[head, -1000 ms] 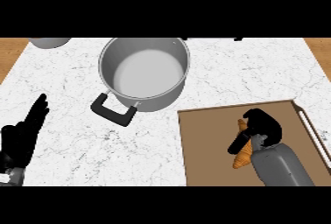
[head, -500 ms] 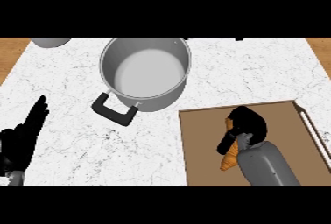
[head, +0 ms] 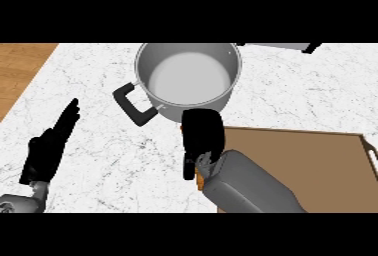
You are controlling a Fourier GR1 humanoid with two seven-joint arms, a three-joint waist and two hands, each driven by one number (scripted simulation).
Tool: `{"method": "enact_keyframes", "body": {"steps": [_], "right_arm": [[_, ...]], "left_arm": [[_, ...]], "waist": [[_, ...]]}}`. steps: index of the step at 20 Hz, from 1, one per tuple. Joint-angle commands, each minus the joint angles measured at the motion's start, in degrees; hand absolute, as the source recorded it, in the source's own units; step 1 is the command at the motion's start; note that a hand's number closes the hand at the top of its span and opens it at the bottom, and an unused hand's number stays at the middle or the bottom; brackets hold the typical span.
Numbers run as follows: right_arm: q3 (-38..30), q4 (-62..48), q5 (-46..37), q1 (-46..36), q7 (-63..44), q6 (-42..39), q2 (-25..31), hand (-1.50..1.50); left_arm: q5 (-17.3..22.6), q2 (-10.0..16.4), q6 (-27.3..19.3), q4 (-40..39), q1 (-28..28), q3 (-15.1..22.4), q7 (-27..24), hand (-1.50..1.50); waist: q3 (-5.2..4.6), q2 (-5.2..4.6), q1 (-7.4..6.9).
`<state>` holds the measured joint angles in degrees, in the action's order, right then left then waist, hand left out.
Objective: Pick the croissant from the tray and place it in the pot
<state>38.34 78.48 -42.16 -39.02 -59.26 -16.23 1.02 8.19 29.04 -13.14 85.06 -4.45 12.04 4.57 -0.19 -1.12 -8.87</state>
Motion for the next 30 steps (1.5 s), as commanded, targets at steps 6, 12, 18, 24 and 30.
{"method": "enact_keyframes", "body": {"steps": [6, 12, 18, 24, 30], "right_arm": [[7.1, -3.7, -8.3, -23.4, -12.1, 10.0, -1.0, 1.5], [3.7, -6.9, -7.3, -31.9, -16.0, 17.4, -1.0, 1.5], [3.0, -11.6, -7.9, -35.6, -17.2, 25.8, -1.0, 1.5], [0.1, -19.5, -6.8, -39.8, -12.6, 31.5, -1.0, 1.5], [-2.3, -31.0, -3.5, -44.1, -6.4, 36.8, -1.0, 1.5]], "left_arm": [[-0.7, 0.1, 0.5, -2.4, -2.2, 0.0, 1.0, 0.0], [-1.3, -1.5, -0.8, -1.8, -3.6, 0.6, 2.6, 0.0], [-1.1, -1.3, -0.5, -3.7, -2.4, -0.6, 1.0, 0.0], [-1.9, -1.6, -1.6, -2.6, -1.6, -1.0, 0.6, 0.0], [-1.5, -0.6, 0.1, -3.3, -2.3, -2.1, 0.5, 0.0]], "waist": [[-0.18, 1.09, 0.53], [-0.04, 0.79, 0.77], [-0.06, 0.45, 1.79], [0.03, 0.43, 3.23], [-0.07, -0.24, 2.45]]}}
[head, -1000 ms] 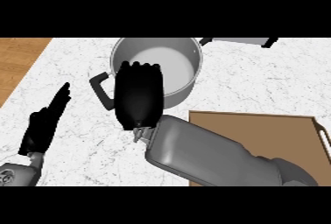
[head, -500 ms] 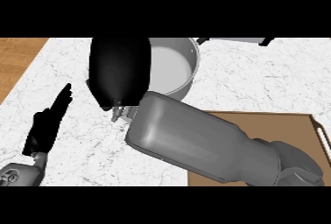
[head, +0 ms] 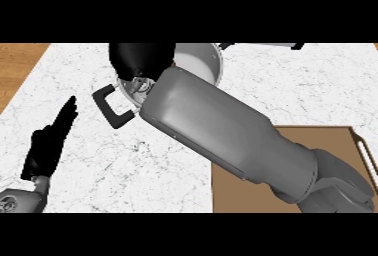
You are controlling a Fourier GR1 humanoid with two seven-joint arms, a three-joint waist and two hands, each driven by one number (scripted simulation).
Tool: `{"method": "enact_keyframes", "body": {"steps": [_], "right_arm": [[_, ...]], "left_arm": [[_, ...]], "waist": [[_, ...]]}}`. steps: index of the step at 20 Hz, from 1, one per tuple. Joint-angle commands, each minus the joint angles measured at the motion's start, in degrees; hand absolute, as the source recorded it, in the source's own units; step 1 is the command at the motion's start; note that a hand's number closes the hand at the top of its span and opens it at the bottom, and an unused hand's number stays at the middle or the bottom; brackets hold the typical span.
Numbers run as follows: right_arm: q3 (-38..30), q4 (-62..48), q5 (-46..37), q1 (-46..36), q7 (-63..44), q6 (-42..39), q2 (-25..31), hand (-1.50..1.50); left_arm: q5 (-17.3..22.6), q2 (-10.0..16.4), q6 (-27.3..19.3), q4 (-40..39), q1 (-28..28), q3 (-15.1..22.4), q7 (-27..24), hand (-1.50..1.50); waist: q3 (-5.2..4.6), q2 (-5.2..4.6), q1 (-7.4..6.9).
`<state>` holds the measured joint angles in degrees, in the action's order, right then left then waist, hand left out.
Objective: Pick the croissant from the tray and place it in the pot
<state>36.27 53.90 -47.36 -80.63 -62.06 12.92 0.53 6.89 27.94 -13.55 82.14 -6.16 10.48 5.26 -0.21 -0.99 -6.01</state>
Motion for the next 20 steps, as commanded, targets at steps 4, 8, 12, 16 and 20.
{"method": "enact_keyframes", "body": {"steps": [4, 8, 12, 16, 20], "right_arm": [[-5.5, -14.9, 3.0, -2.7, 6.5, 9.9, -0.5, 1.5], [-5.2, -21.3, 5.4, -1.1, 12.2, 15.5, -0.5, 1.5], [-6.4, -29.7, 5.7, -3.1, 16.2, 14.8, -0.5, 1.5], [-8.5, -34.8, 7.0, -1.7, 22.3, 16.6, -0.5, 1.5], [-12.5, -35.5, 11.8, -2.3, 22.4, 19.1, -0.5, -1.5]], "left_arm": [[0.2, 0.7, 0.2, -1.8, 0.7, -2.4, -1.2, 0.0], [-0.3, -0.5, -0.2, 2.9, 2.6, -0.6, 0.4, 0.0], [-0.4, -0.1, 0.4, 2.9, 2.3, -1.1, -0.1, 0.0], [-0.7, -0.7, 0.1, 3.4, 2.3, -0.9, 0.1, 0.0], [-0.1, 0.5, 2.0, 2.3, 0.9, -1.9, -1.0, 0.0]], "waist": [[0.06, -0.28, 1.96], [0.1, -0.38, 0.52], [0.07, -0.72, 0.18], [0.12, -1.13, 0.08], [0.06, -1.92, -1.94]]}}
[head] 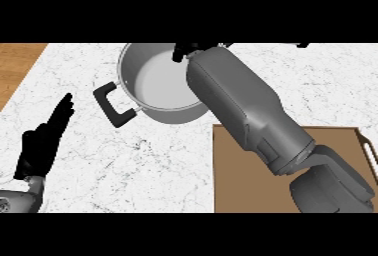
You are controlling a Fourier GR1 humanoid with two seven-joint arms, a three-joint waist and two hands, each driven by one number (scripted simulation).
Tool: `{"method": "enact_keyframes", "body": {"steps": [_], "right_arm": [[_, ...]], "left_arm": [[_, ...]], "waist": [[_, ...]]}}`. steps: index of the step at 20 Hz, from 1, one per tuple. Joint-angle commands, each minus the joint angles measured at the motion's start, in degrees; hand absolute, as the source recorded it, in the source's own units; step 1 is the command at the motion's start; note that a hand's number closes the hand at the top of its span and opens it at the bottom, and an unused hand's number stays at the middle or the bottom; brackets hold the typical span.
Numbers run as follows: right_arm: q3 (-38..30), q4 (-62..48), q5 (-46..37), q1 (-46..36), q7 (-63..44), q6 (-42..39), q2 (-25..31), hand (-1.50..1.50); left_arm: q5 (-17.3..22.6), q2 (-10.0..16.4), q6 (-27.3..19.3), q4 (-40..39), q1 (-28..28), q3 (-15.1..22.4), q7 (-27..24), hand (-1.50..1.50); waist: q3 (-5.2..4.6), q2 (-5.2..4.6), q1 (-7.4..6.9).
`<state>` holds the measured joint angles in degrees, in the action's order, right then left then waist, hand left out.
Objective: Pick the croissant from the tray and place it in the pot
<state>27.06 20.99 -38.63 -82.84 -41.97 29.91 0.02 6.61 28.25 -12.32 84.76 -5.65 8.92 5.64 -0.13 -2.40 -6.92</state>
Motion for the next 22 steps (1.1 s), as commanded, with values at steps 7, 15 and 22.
{"method": "enact_keyframes", "body": {"steps": [7, 15, 22], "right_arm": [[-7.1, -3.7, 8.3, 1.7, 10.3, 6.0, 0.0, -1.5], [-13.1, 4.1, 14.3, 2.6, 22.1, 21.7, 0.0, -1.5], [-18.5, 6.6, 25.8, 3.1, 29.8, 19.4, 0.0, -1.5]], "left_arm": [[-1.0, -1.3, 0.1, 1.0, 0.3, 1.2, -0.4, 0.0], [-0.9, -1.5, 0.1, -0.7, -0.1, 0.3, 0.1, 0.0], [-2.4, -3.0, -1.1, 0.3, 0.4, 1.4, 1.2, 0.0]], "waist": [[0.05, -0.72, -2.11], [0.18, -0.06, -0.6], [0.13, 0.65, 0.65]]}}
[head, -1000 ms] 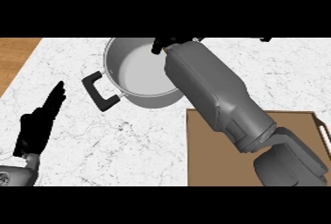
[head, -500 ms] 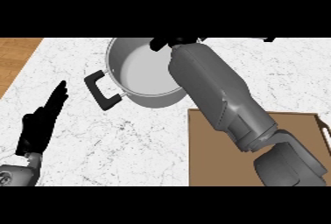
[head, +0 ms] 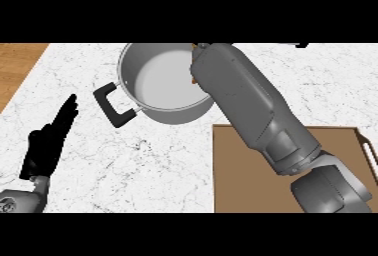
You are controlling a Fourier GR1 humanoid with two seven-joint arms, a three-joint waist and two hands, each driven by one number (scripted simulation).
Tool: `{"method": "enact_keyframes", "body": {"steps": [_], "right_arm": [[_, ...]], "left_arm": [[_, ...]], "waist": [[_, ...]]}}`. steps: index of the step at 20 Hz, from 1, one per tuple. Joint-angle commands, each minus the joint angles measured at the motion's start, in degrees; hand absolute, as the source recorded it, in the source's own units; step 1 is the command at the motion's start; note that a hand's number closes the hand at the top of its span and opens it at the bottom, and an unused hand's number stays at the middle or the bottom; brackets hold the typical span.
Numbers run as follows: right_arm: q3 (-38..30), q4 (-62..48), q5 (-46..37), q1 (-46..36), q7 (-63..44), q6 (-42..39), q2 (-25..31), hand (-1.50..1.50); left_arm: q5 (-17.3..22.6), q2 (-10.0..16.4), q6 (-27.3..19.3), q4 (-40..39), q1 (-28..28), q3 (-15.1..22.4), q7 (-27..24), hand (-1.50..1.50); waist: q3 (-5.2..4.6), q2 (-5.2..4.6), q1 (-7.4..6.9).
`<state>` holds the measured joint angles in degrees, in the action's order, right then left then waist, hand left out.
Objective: Pick the croissant from the tray and place it in the pot
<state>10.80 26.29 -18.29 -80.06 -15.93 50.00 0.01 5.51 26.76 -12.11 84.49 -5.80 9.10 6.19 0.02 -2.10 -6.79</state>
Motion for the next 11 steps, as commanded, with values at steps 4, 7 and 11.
{"method": "enact_keyframes", "body": {"steps": [4, 7, 11], "right_arm": [[-2.7, 3.9, 12.4, 4.5, 10.1, -3.5, 0.0, -1.5], [1.1, 8.2, 17.3, 8.5, 13.3, -2.9, 0.0, -1.5], [1.9, 15.2, 15.4, 15.2, 13.4, -6.6, 0.0, -1.5]], "left_arm": [[1.1, 0.1, 1.5, -0.2, 2.9, -1.6, -1.3, 0.0], [-0.5, 0.1, -0.1, 2.7, 6.5, -1.7, -1.0, 0.0], [-0.9, -0.8, -1.7, 0.1, 5.4, -4.2, 0.3, 0.0]], "waist": [[-0.03, 0.99, 2.11], [-0.01, 1.58, 2.83], [0.0, 2.34, 6.94]]}}
